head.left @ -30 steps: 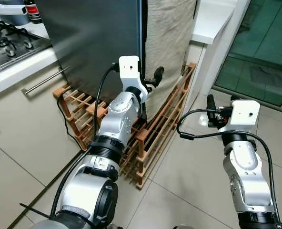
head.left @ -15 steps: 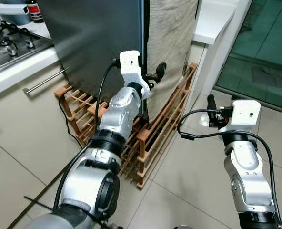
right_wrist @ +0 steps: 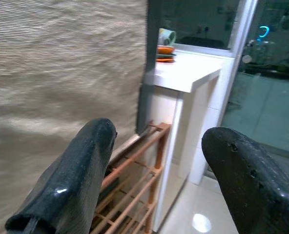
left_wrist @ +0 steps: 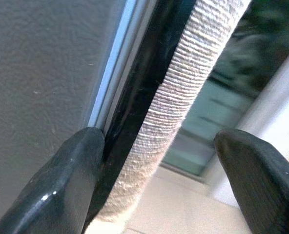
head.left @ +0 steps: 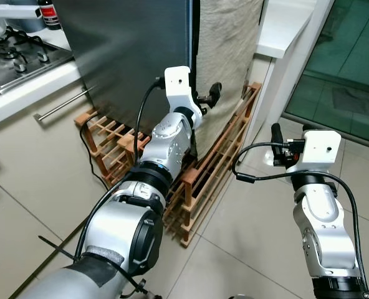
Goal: Restocking fridge
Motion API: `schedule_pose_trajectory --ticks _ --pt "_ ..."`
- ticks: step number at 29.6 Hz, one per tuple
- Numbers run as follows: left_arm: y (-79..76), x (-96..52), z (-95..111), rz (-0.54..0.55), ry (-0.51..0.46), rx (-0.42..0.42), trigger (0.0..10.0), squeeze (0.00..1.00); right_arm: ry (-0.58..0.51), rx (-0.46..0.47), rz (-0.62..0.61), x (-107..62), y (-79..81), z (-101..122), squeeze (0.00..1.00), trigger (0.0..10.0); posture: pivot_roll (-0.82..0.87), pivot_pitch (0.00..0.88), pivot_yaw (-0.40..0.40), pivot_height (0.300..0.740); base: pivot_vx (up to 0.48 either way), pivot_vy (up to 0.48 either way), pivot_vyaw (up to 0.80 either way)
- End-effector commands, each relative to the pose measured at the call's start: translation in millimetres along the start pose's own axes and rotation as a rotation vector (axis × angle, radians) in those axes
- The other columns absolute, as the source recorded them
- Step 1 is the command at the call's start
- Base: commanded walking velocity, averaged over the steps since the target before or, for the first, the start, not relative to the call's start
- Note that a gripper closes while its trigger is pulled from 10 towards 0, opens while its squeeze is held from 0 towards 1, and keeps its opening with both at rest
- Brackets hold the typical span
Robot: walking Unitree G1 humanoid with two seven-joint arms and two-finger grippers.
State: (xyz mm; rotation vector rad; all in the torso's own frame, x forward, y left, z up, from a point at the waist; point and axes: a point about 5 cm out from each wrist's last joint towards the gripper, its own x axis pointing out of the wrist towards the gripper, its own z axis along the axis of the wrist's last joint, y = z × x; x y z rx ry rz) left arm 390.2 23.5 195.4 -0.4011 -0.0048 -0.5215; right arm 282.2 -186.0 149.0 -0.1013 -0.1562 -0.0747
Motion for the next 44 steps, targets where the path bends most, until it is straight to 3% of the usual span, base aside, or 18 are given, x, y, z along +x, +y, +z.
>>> schedule_pose_trajectory --ticks 1,5,10,14,22,23,25,26,27,30,33,35,39,44 --pt "-55.2 8.2 -12.4 -0.26 0.027 -0.065 10.0 0.0 -0.015 -0.006 -0.006 1.4 0.1 3.7 0.0 10.0 -0.22 0.0 0.059 0.74 0.0 0.0 0.0" --pt "-74.6 7.0 -11.0 -0.398 0.0 -0.148 10.0 0.0 -0.01 -0.005 -0.011 0.5 -0.5 2.9 0.0 10.0 -0.22 0.0 0.059 0.74 0.0 0.0 0.0" --pt "-103.9 -2.7 -23.9 -0.632 0.051 -0.18 10.0 0.0 -0.013 -0.005 -0.006 2.0 0.5 3.2 0.0 10.0 -0.22 0.0 0.06 0.74 0.0 0.0 0.0" --pt "-114.2 -8.7 -23.2 -0.748 0.056 -0.211 10.0 0.0 -0.015 -0.004 -0.009 3.4 -0.1 3.3 0.0 10.0 -0.22 0.0 0.06 0.74 0.0 0.0 0.0" --pt "-105.5 -8.1 -22.3 -0.698 0.051 -0.13 10.0 0.0 -0.017 -0.003 -0.008 6.0 1.9 3.4 0.0 10.0 -0.22 0.0 0.061 0.74 0.0 0.0 0.0" --pt "-101.8 -7.7 -21.6 -0.668 0.046 -0.105 10.0 0.0 -0.019 -0.002 -0.009 6.2 1.8 3.7 0.0 10.0 -0.22 0.0 0.062 0.74 0.0 0.0 0.0" --pt "-76.2 -9.8 -7.8 -0.518 -0.029 0.014 10.0 0.0 -0.032 -0.001 -0.017 5.7 1.4 6.5 0.0 10.0 -0.22 0.0 0.065 0.74 0.0 0.0 0.0" --pt "-70.2 -11.8 -3.9 -0.492 -0.048 0.037 10.0 0.0 -0.037 -0.001 -0.02 5.4 0.8 7.3 0.0 10.0 -0.22 0.0 0.065 0.74 0.0 0.0 0.0" --pt "-70.2 -11.8 -3.9 -0.492 -0.048 0.037 10.0 0.0 -0.037 -0.001 -0.02 5.4 0.8 7.3 0.0 10.0 -0.22 0.0 0.065 0.74 0.0 0.0 0.0" --pt "-38.5 -17.9 10.1 -0.311 -0.115 0.09 10.0 0.0 -0.065 0.003 -0.055 2.9 -5.8 10.5 0.0 10.0 -0.21 0.0 0.063 0.74 0.0 0.0 0.0" --pt "-25.4 -21.2 14.8 -0.229 -0.141 0.101 10.0 0.0 -0.07 0.008 -0.068 2.3 -8.1 10.7 0.0 10.0 -0.21 0.0 0.063 0.74 0.0 0.0 0.0" --pt "2.5 -27.8 17.4 -0.044 -0.156 0.108 10.0 0.0 -0.071 0.017 -0.071 1.8 -8.3 10.0 0.0 10.0 -0.2 0.0 0.058 0.74 0.0 0.0 0.0" --pt "17.3 -32.5 16.2 0.048 -0.144 0.119 10.0 0.0 -0.058 0.029 -0.066 2.7 -5.6 8.0 0.0 10.0 -0.2 0.0 0.058 0.74 0.0 0.0 -0.37" --pt "40.1 -38.0 13.0 0.187 -0.107 0.205 10.0 0.0 -0.063 0.036 -0.065 2.3 -6.0 6.0 0.0 10.0 -0.19 0.0 0.054 0.74 0.0 0.0 -0.69"
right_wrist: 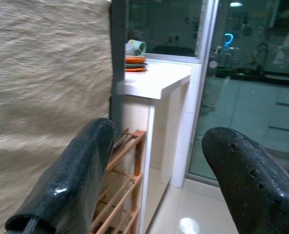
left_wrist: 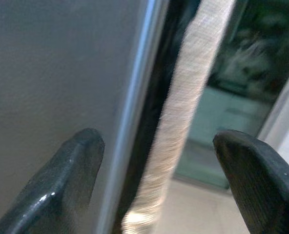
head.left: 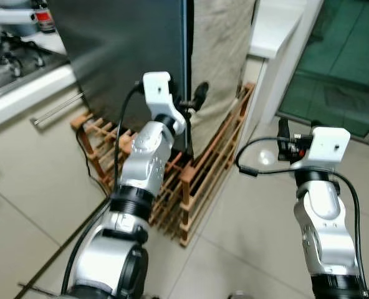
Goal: Restocking fridge
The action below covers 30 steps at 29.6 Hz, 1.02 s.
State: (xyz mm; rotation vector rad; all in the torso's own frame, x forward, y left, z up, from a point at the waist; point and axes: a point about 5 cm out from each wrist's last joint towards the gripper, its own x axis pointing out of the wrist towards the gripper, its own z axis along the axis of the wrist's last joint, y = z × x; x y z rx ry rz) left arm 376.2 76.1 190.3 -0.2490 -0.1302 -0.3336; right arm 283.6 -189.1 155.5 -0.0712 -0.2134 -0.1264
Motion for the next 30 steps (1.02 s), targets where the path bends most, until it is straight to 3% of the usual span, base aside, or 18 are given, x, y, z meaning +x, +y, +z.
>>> schedule_pose_trajectory --ticks 1,6,11,13,16,25,30 --pt "9.1 -1.2 -3.7 0.047 0.018 0.041 10.0 0.0 -0.014 0.009 -0.015 -1.0 -3.6 0.2 0.0 10.0 -0.19 0.0 0.055 0.74 0.0 0.0 -0.69" --pt "22.6 -8.6 -15.5 0.078 0.07 0.099 10.0 0.0 -0.023 0.016 -0.03 -4.7 -7.2 0.1 0.0 10.0 -0.19 0.0 0.058 0.74 0.0 0.0 -0.68" --pt "18.0 -8.2 -14.3 0.062 0.057 0.136 10.0 0.0 -0.015 0.001 -0.032 -5.2 -7.5 -2.3 0.0 10.0 -0.19 0.0 0.057 0.74 0.0 0.0 -0.68" --pt "17.5 -7.5 -13.2 0.067 0.048 0.116 10.0 0.0 -0.017 -0.008 -0.034 -4.8 -7.4 -2.7 0.0 10.0 -0.19 0.0 0.057 0.74 0.0 0.0 -0.69" --pt "18.7 -7.7 -9.8 0.053 0.027 0.068 10.0 0.0 -0.021 -0.01 -0.032 -3.2 -7.1 -2.7 0.0 10.0 -0.19 0.0 0.056 0.74 0.0 0.304 0.0" --pt "12.8 -6.3 -3.2 -0.018 -0.004 0.129 10.0 0.0 -0.025 -0.019 -0.002 -0.6 -2.4 -2.6 0.0 10.0 -0.18 0.0 0.05 0.74 0.0 0.479 0.0" --pt "7.8 -4.1 -4.2 -0.025 0.005 0.149 10.0 0.0 -0.019 -0.021 -0.007 0.3 -1.9 -3.9 0.0 10.0 -0.19 0.0 0.055 0.74 0.0 0.061 0.0"
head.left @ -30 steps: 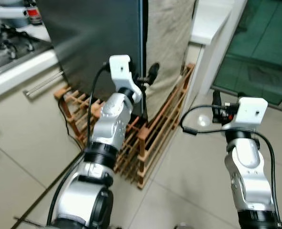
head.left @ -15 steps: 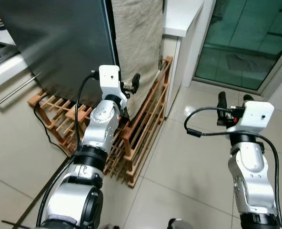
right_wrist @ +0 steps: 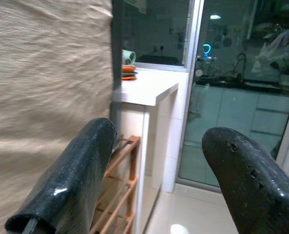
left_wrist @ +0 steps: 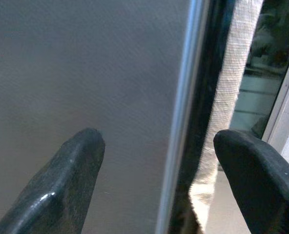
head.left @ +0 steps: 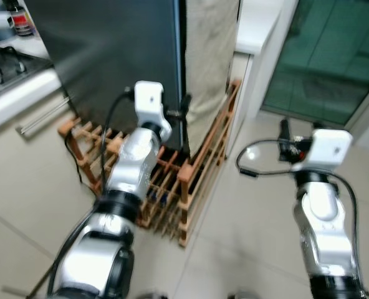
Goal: Restocking fridge
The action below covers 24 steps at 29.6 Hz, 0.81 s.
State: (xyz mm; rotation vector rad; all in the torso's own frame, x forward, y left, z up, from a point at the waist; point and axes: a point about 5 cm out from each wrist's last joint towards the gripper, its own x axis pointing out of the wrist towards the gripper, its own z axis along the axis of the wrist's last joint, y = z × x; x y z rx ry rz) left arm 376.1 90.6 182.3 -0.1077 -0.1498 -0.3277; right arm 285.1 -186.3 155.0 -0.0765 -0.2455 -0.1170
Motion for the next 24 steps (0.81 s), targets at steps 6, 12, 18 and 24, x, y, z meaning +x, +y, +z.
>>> schedule_pose_trajectory --ticks 6,12,18,24 --pt "-7.7 2.9 -0.2 -0.014 0.002 0.004 10.0 0.0 0.01 -0.024 -0.016 -0.5 -5.4 -2.7 0.0 10.0 -0.19 0.0 0.057 0.74 0.0 0.0 0.0" --pt "-11.8 5.3 -1.4 -0.011 0.007 -0.029 10.0 0.0 0.005 -0.029 -0.016 0.8 -6.3 -2.0 0.0 10.0 -0.2 0.0 0.054 0.74 0.0 0.0 0.0" --pt "-23.6 9.1 1.7 -0.049 -0.005 -0.016 10.0 0.0 0.004 -0.027 -0.034 2.1 -8.7 -1.3 0.0 10.0 -0.2 0.0 0.055 0.74 0.0 0.0 -0.13" --pt "-26.0 8.2 0.6 -0.047 -0.007 -0.02 10.0 0.0 0.01 -0.028 -0.042 1.1 -11.0 -2.3 0.0 10.0 -0.2 0.0 0.055 0.74 0.0 0.0 -0.78"
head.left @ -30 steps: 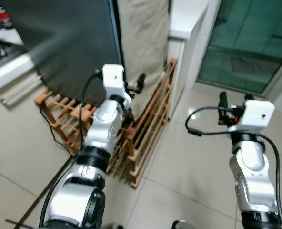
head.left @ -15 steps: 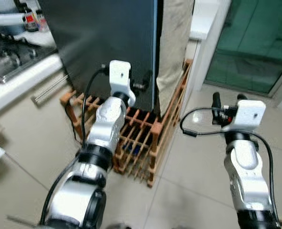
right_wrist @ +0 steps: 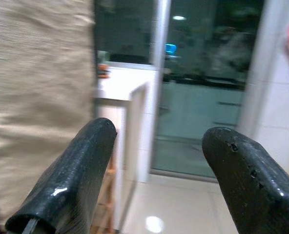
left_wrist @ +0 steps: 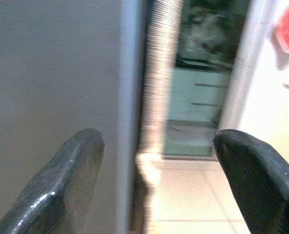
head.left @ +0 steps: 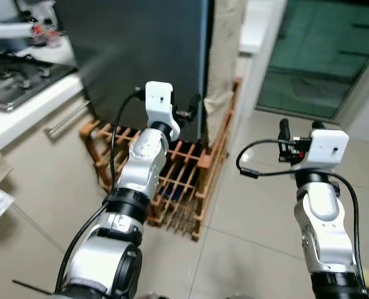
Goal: Restocking fridge
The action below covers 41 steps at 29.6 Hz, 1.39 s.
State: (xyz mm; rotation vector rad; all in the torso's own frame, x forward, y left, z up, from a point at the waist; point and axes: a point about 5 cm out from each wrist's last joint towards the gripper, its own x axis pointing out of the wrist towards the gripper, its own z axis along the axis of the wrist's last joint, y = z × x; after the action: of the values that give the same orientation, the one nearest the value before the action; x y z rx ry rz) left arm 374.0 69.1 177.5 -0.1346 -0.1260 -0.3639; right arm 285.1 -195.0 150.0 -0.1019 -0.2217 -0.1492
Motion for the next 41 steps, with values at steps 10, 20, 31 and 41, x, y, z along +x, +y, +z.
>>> schedule_pose_trajectory --ticks 10,20,31,41 --pt "-11.3 3.0 5.5 -0.006 -0.026 0.009 10.0 0.0 -0.026 -0.003 -0.007 1.8 -2.3 5.2 0.0 10.0 -0.21 0.0 0.057 0.74 0.0 0.0 -0.15" --pt "-10.0 0.2 15.2 0.022 -0.097 -0.057 10.0 0.0 -0.038 -0.005 -0.001 2.6 -1.5 7.9 0.0 10.0 -0.21 0.0 0.052 0.74 0.297 0.0 0.0" --pt "10.1 -5.1 24.5 0.198 -0.139 -0.107 10.0 0.0 -0.061 -0.023 0.004 3.7 -3.2 12.1 0.0 10.0 -0.21 0.0 0.048 0.74 0.119 0.0 0.0" --pt "4.1 -10.6 41.1 0.143 -0.223 -0.06 10.0 0.0 -0.064 -0.025 0.009 4.1 -2.4 12.1 0.0 10.0 -0.21 0.0 0.048 0.74 0.0 0.0 0.0"
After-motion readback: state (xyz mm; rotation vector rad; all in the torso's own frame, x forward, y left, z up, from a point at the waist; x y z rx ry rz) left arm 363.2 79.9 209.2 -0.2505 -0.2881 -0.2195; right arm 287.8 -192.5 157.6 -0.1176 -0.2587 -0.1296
